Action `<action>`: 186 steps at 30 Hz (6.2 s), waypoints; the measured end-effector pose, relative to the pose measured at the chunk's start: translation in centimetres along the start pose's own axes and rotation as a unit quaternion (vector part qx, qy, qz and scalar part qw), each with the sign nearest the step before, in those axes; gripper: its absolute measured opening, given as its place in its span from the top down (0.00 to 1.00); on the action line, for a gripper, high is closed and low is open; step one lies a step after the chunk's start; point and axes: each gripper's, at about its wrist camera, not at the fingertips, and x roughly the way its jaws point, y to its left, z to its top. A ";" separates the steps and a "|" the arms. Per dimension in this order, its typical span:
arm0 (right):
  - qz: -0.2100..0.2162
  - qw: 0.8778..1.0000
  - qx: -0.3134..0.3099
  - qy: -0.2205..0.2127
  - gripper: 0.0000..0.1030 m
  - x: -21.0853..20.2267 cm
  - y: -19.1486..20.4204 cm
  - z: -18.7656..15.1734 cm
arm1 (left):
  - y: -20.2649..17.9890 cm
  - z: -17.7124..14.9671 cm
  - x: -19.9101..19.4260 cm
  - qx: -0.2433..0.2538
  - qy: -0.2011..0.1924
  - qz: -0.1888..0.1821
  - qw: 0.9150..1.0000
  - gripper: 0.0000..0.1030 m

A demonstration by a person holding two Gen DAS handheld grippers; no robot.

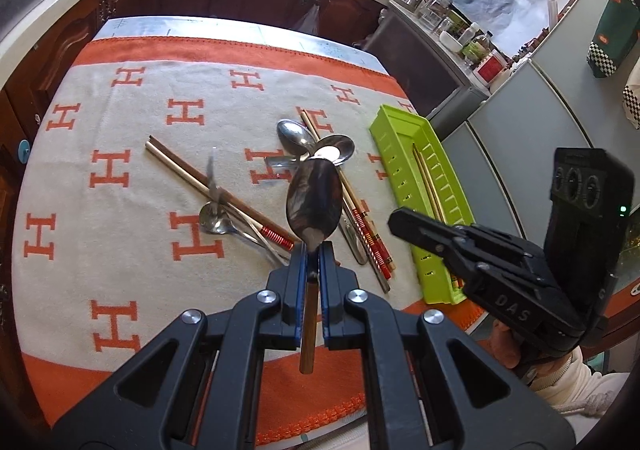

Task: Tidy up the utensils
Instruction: 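Grasp the silver fork with the right tool while the left tool holds the spoon, then carry the spoon and fork over the green tray with both tools, then lower the spoon and fork into the tray and open both tools, then move both open tools back over the utensil pile, then grasp a brown chopstick with the right tool while the left grasps a red-banded white chopstick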

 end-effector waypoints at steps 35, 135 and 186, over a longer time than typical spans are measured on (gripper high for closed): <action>0.012 0.997 -0.022 0.074 0.98 9.2 1.7 0.8 | 5.9 1.1 -2.3 -0.074 -0.022 0.024 0.997 0.96; -0.028 0.979 -0.112 0.165 0.92 12.5 0.9 1.6 | 8.8 -0.7 3.7 -0.152 0.038 0.080 0.984 0.95; -0.077 0.986 -0.016 0.147 0.94 7.5 -2.5 -2.4 | 1.7 5.0 14.9 -0.072 0.063 0.243 0.965 0.75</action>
